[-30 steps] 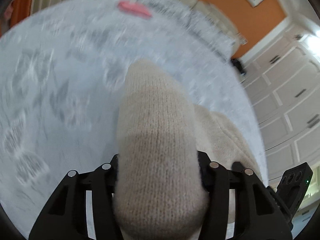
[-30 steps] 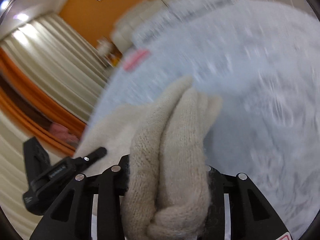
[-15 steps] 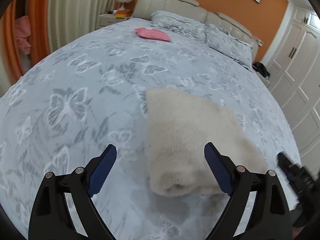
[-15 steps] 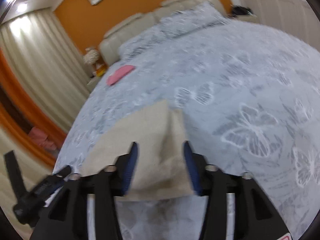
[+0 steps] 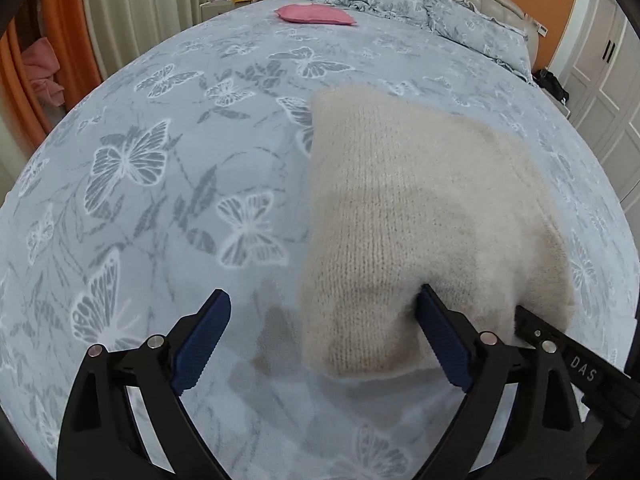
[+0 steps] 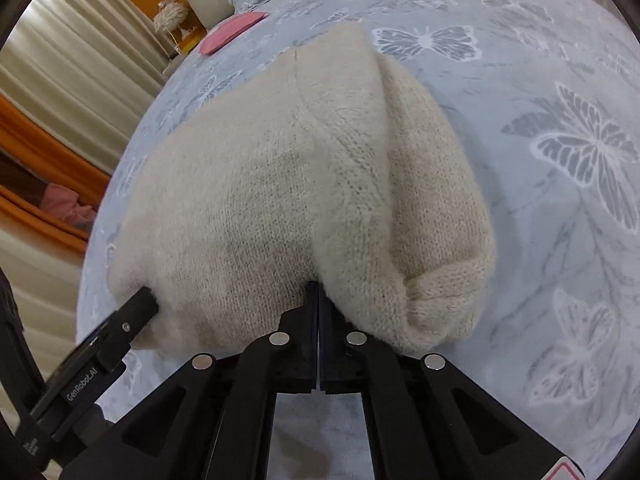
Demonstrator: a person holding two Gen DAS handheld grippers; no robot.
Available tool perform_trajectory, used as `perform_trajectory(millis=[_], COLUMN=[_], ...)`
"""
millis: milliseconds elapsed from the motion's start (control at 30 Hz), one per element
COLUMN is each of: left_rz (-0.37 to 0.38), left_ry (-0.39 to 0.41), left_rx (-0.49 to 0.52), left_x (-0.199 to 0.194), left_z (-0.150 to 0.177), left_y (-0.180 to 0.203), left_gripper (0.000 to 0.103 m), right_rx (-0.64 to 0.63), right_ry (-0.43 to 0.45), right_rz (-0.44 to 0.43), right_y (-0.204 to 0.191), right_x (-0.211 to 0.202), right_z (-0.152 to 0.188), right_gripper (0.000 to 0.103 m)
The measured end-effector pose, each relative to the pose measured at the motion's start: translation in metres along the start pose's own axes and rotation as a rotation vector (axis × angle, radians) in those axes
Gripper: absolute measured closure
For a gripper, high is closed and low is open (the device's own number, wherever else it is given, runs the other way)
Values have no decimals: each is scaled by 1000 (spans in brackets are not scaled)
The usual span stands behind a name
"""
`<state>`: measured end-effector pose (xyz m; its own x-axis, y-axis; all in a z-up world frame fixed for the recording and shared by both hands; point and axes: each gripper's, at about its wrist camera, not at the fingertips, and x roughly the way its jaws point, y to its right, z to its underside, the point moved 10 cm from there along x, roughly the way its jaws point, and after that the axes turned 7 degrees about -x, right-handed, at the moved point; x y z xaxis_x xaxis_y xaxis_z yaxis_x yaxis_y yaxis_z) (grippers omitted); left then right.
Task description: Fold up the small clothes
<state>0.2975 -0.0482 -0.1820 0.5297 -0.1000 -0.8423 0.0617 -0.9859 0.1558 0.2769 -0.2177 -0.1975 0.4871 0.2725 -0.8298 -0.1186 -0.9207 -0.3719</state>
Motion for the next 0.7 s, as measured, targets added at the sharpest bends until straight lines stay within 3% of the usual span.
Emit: perform_trajectory(millis=[500, 700], left_rz=[-74, -66], left_ry=[-46, -62], left_rx=[27, 21], left_x=[17, 22], left_z=[9, 12], left_y=[-1, -2], left_gripper=[5, 5], right_rx=[-51, -60], right_ry=[-15, -4], right_rz=[53, 63], right_y=[-1, -1], right_x=[12, 13], right_z=[4, 5], right_gripper=[103, 103])
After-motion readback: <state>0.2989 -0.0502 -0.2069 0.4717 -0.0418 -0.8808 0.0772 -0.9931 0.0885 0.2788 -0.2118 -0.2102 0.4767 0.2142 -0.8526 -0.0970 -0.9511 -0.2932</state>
